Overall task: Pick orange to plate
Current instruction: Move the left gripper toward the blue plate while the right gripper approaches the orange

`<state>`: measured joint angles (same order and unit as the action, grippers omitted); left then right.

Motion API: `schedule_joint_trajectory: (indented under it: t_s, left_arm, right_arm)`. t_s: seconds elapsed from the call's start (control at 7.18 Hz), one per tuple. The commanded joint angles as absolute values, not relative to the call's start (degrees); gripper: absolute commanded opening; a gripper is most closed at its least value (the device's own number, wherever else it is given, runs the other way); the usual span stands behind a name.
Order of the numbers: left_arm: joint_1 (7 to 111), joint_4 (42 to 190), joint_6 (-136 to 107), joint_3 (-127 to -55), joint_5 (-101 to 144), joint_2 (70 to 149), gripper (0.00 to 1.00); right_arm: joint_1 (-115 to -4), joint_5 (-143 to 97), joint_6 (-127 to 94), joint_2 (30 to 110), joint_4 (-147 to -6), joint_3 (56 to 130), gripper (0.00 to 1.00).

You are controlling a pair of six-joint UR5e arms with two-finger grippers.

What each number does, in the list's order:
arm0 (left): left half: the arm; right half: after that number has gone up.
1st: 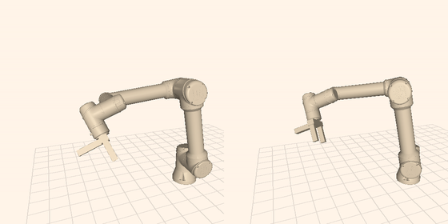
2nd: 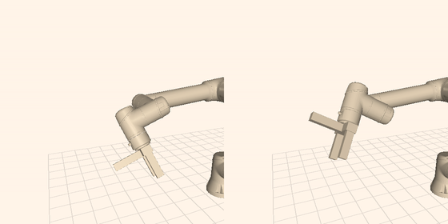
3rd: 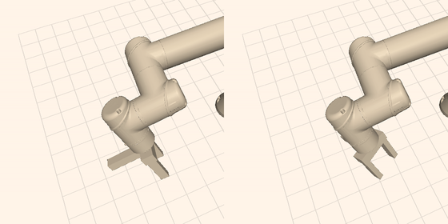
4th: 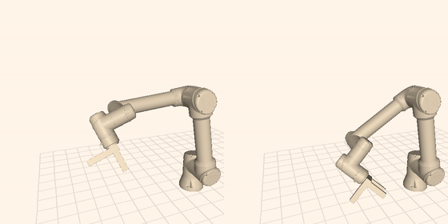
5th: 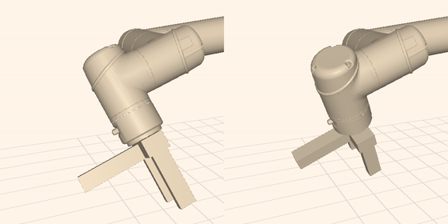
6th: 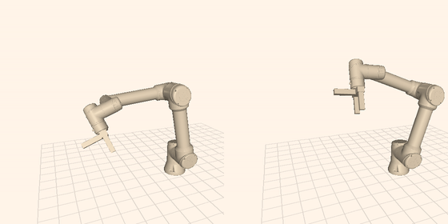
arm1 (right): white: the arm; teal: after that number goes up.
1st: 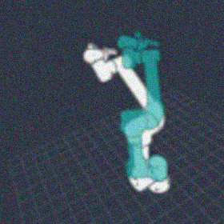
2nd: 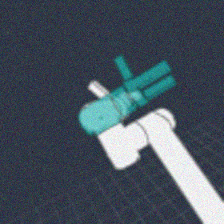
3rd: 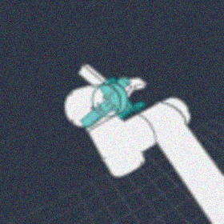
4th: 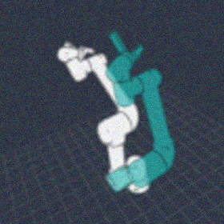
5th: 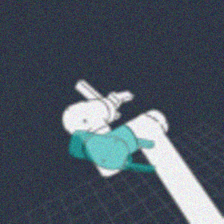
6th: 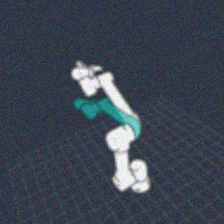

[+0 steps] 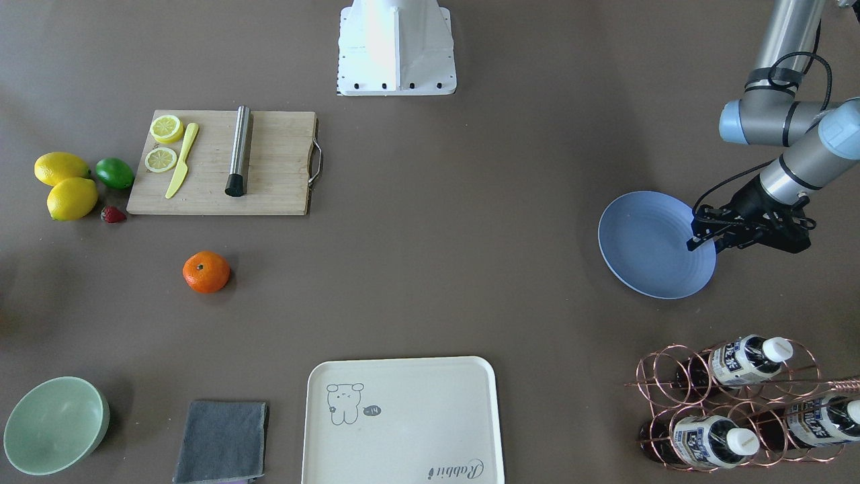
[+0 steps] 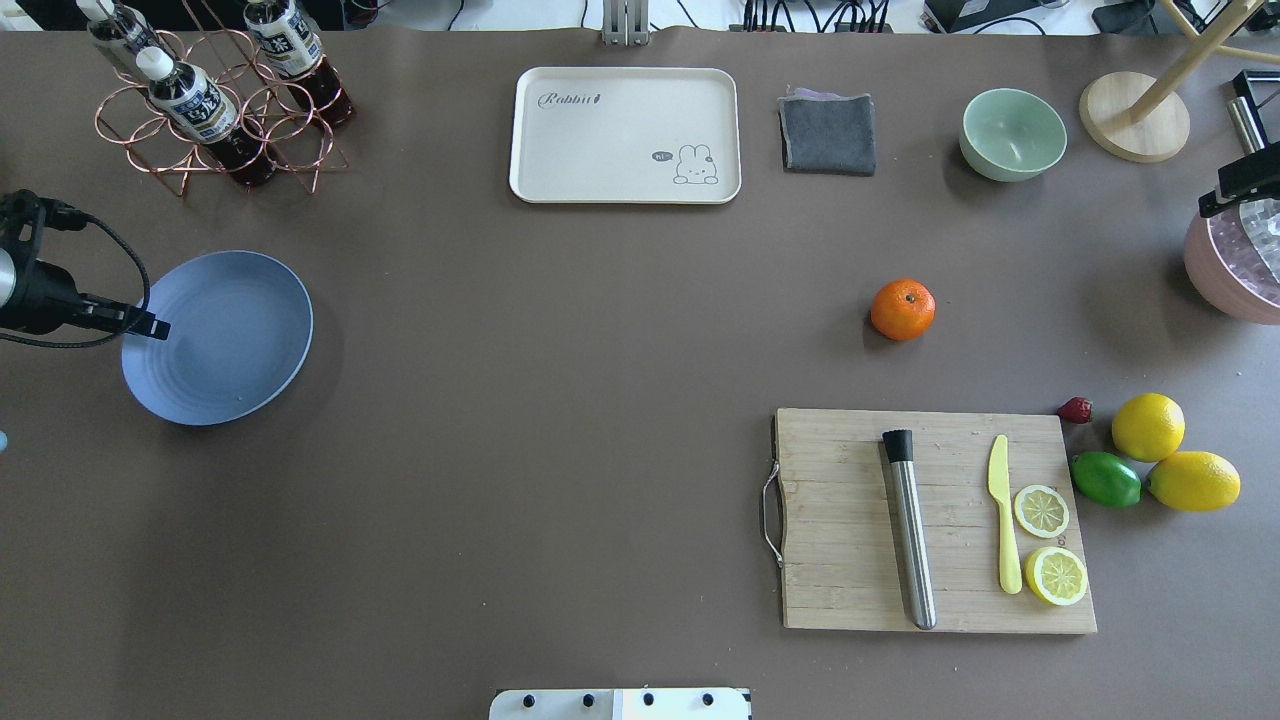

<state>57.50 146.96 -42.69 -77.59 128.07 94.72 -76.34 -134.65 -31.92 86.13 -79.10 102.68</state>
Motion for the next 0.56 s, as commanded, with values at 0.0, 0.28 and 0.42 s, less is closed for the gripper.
schedule_joint_trajectory:
  t_s: [0.0, 0.28, 0.42]
  left_arm:
    - [58.79, 146.52, -42.98, -77.61, 130.41, 94.75, 0.00]
    - [64.74, 144.51, -44.99, -77.78, 140.65, 97.01, 0.00]
    - [67.39, 140.49, -46.74, -79.35, 145.93, 99.03, 0.00]
  right_arm:
    - [-76.20, -134.65, -32.25, 86.13, -79.10, 103.36, 1.00]
    - [-75.85, -134.56, -32.26, 86.05, -79.10, 104.14, 1.00]
    - [-75.24, -134.04, -32.78, 86.04, -79.10, 104.67, 1.00]
